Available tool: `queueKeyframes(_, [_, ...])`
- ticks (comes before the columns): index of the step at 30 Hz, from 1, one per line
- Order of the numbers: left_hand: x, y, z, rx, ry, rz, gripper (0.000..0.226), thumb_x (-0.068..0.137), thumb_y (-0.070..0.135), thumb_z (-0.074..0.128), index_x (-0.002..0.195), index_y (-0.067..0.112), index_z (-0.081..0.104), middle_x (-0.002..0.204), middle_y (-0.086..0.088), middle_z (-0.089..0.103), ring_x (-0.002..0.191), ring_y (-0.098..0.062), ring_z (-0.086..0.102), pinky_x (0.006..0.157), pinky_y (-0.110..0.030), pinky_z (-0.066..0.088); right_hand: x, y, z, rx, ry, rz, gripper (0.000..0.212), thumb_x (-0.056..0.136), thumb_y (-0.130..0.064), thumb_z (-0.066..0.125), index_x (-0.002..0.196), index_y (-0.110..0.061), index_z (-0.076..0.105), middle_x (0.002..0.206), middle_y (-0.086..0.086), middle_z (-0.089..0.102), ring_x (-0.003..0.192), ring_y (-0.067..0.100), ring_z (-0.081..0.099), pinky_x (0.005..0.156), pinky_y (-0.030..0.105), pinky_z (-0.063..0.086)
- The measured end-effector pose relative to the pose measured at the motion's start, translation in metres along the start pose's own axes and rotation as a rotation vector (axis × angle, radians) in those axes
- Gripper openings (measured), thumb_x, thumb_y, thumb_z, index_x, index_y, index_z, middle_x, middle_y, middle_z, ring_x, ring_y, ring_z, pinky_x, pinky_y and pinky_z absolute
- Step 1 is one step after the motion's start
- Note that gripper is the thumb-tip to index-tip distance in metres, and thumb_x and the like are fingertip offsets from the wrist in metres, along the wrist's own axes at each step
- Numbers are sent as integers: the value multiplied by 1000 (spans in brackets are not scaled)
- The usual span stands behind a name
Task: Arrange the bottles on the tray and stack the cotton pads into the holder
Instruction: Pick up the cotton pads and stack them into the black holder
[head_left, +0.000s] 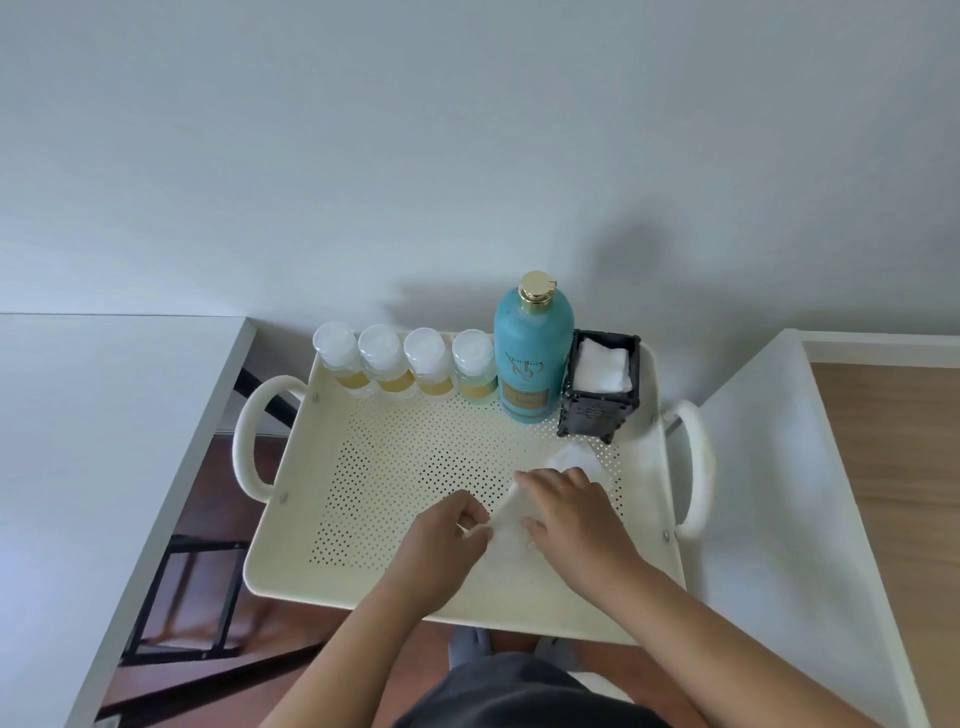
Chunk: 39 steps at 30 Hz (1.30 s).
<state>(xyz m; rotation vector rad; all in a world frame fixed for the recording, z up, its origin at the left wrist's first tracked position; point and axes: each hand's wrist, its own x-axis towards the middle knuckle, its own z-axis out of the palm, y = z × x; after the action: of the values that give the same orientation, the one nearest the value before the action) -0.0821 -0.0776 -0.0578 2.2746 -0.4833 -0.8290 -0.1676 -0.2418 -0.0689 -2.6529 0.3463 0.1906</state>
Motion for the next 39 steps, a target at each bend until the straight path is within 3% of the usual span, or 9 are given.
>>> queueKeyframes(5, [-4, 3, -8, -57, 28, 6, 7, 91, 22, 64, 88, 27, 61, 86, 8, 65, 67, -2, 54, 56, -7, 42, 5, -2, 3, 180, -2, 106, 21, 93, -29, 54, 113, -26, 59, 106, -9, 66, 102, 21, 45, 82, 34, 36])
queueKeyframes(9, [-3, 1, -12, -90, 111, -2, 9, 90, 24, 65, 83, 29, 61, 77, 8, 64, 61, 8, 52, 55, -7, 41, 2, 2, -4, 520, -13, 222, 2, 90, -29, 59, 89, -26, 59, 78, -9, 58, 77, 10, 49, 63, 18, 39])
queueKeyframes(12, [-1, 2, -14, -162, 149, -19, 10, 89, 27, 66, 80, 31, 63, 74, 7, 65, 58, 6, 52, 53, -8, 42, -2, 3, -8, 646, -59, 274, 7, 90, -31, 60, 84, -28, 57, 67, -10, 50, 56, 2, 43, 50, 13, 32])
queueKeyframes(16, [0, 10, -10, -234, 141, 14, 9, 87, 29, 68, 78, 30, 66, 76, -2, 68, 56, 1, 49, 52, -11, 41, -8, -2, -10, 723, -7, 304, 10, 89, -31, 60, 80, -27, 59, 61, -14, 52, 56, 1, 43, 52, 15, 32])
queueKeyframes(20, [3, 16, -10, -274, 186, -15, 9, 90, 28, 65, 81, 27, 66, 69, 6, 58, 51, -1, 42, 46, -13, 36, -11, -7, -29, 691, 99, 283, 10, 91, -32, 59, 83, -26, 61, 72, -11, 60, 64, 3, 51, 58, 20, 38])
queueKeyframes(25, [5, 20, -20, -392, 137, -60, 9, 91, 28, 67, 84, 28, 71, 61, 16, 62, 49, 0, 47, 50, -20, 39, 0, 0, -89, 623, 337, 182, 3, 91, -26, 60, 93, -28, 62, 74, -13, 61, 66, -5, 54, 56, 10, 39])
queueKeyframes(28, [6, 29, -26, -455, 120, -32, 9, 91, 26, 68, 83, 27, 72, 62, 17, 66, 52, 1, 50, 58, -25, 41, 15, 13, -127, 574, 468, 151, 12, 90, -23, 62, 101, -27, 63, 79, -12, 63, 71, 4, 58, 62, 22, 46])
queueKeyframes(35, [11, 56, -35, -543, 74, 78, 11, 90, 24, 69, 81, 29, 74, 64, 15, 68, 54, 4, 54, 53, -9, 42, 49, 46, -150, 373, 368, 187, 16, 91, -23, 61, 107, -22, 65, 74, -13, 61, 67, -3, 56, 59, 11, 39])
queueKeyframes(39, [15, 63, -38, -554, 55, 89, 7, 91, 23, 69, 86, 25, 74, 68, 13, 71, 58, 2, 57, 54, -10, 44, 54, 48, -145, 29, 308, 178, 29, 91, -18, 58, 120, -17, 60, 105, 5, 60, 105, 29, 49, 83, 41, 47])
